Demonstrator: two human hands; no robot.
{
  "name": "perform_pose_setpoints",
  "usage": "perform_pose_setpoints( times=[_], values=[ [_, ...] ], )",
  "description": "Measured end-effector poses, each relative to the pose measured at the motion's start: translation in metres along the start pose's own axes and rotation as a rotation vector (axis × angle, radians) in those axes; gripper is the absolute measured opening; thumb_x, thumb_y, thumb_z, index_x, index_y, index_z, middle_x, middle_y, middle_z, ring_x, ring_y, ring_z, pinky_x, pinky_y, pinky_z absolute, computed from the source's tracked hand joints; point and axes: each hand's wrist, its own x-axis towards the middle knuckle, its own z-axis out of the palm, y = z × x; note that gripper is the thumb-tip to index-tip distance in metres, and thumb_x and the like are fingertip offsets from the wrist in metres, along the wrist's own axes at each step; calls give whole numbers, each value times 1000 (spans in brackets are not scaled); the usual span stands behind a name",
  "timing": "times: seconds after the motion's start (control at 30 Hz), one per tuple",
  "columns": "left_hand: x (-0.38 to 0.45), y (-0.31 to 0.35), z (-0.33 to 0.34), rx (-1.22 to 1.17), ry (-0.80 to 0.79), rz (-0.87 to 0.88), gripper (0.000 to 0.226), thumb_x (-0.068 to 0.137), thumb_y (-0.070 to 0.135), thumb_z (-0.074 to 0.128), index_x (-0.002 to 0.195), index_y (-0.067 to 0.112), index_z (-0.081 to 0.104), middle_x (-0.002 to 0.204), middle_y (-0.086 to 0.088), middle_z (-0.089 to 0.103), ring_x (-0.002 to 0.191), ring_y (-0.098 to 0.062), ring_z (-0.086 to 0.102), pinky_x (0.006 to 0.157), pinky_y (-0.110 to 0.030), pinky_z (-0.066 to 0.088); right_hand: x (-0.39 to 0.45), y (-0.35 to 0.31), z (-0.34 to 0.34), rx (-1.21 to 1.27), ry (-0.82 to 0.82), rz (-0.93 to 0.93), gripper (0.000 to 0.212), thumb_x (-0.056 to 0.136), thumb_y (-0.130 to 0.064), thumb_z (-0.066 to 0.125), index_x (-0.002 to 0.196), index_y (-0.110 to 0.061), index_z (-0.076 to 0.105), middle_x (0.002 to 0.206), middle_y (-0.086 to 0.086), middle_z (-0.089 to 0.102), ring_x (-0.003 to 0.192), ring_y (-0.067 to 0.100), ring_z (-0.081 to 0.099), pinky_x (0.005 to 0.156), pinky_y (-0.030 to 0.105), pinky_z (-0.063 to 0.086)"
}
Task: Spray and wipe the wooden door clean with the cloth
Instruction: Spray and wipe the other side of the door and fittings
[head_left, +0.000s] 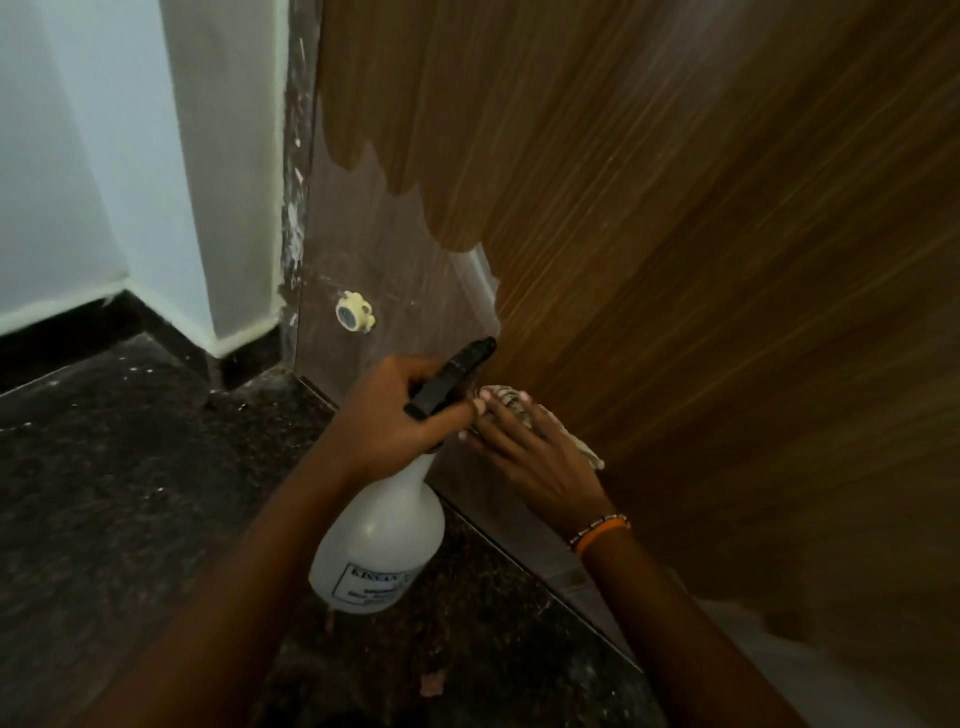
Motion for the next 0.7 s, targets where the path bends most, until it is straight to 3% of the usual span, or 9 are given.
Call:
perform_pose_setpoints(
  times=[0.07, 0.13, 0.27, 0.33, 0.4, 0.5, 0.6, 0.7],
  values=[
    [2, 0, -3, -29, -20, -8, 30, 85, 10, 72, 61, 21, 57, 44, 13, 51, 42, 1, 47, 48, -11, 35, 4, 14, -8, 15, 90, 13, 54, 86, -14, 40, 139, -17, 50, 150, 9, 38, 141, 30, 20, 114, 54, 6],
    [3, 2, -2, -74, -12, -14, 33, 82, 16, 71, 55, 25, 53, 43, 12, 49, 42, 0, 46, 49, -13, 35, 14, 41, -29, 68, 203, 146, 56, 87, -14, 53, 142, -17, 45, 153, 8, 33, 142, 31, 19, 113, 54, 9],
    [5, 5, -3, -76, -13, -10, 23, 74, 28, 65, 52, 32, 60, 44, 16, 50, 44, 0, 49, 51, -11, 35, 51, 101, -77, 35, 483, 545, 47, 101, -8, 36, 145, -23, 41, 152, 6, 36, 140, 33, 24, 115, 53, 4],
    [7, 5, -7, -101, 6, -15, 11, 74, 29, 66, 66, 21, 67, 48, 15, 54, 48, 1, 51, 53, -10, 36, 65, 110, -86, 35, 550, 653, 44, 102, -12, 36, 144, -24, 43, 151, 5, 38, 139, 33, 26, 115, 52, 6],
    [10, 4, -14, -107, 38, -14, 22, 74, 30, 66, 75, 7, 69, 53, 13, 56, 51, 1, 52, 55, -11, 38, 70, 103, -84, 38, 550, 674, 45, 102, -14, 39, 146, -23, 40, 153, 6, 35, 141, 32, 25, 116, 53, 5],
    [12, 1, -24, -81, 98, -2, 19, 72, 38, 68, 71, 19, 67, 53, 13, 57, 51, -2, 51, 56, -17, 39, 66, 70, -63, 120, 445, 543, 53, 99, -17, 42, 150, -20, 30, 157, 8, 21, 144, 32, 15, 117, 53, -3],
    [12, 1, -32, -58, 124, 7, 13, 71, 41, 68, 69, 29, 65, 50, 14, 57, 48, -3, 50, 54, -25, 40, 57, 29, -28, 131, 281, 249, 70, 91, -25, 57, 150, -12, 22, 157, 9, 20, 145, 31, 14, 118, 52, -6],
    [12, 1, -41, 20, 162, -13, 10, 68, 46, 66, 66, 36, 63, 48, 17, 57, 44, -1, 49, 55, -26, 38, 48, 9, -9, 28, 120, 53, 65, 92, -20, 37, 151, -10, 12, 159, 11, 14, 146, 30, 10, 118, 51, -10]
  ],
)
